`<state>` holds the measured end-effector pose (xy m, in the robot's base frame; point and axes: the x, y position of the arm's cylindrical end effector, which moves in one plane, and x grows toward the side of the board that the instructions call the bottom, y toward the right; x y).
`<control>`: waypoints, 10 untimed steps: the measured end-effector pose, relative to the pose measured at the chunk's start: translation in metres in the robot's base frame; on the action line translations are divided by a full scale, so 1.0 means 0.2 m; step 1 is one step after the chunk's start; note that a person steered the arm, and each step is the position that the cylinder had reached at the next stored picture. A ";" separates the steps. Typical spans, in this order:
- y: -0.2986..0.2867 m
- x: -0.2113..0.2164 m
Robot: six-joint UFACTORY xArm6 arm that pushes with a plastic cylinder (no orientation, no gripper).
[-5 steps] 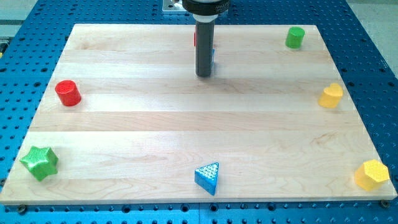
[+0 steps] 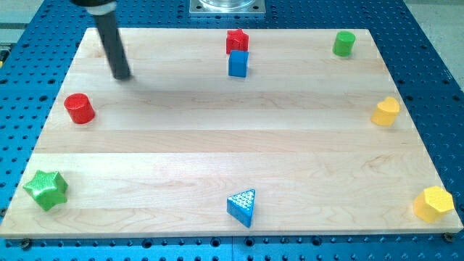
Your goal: Place the red circle below the blue cube
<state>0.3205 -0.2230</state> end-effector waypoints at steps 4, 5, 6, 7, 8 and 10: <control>-0.36 0.29; -0.30 0.39; -0.32 0.47; -0.27 0.47; -0.04 0.44; 0.20 0.44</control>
<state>0.4089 -0.1835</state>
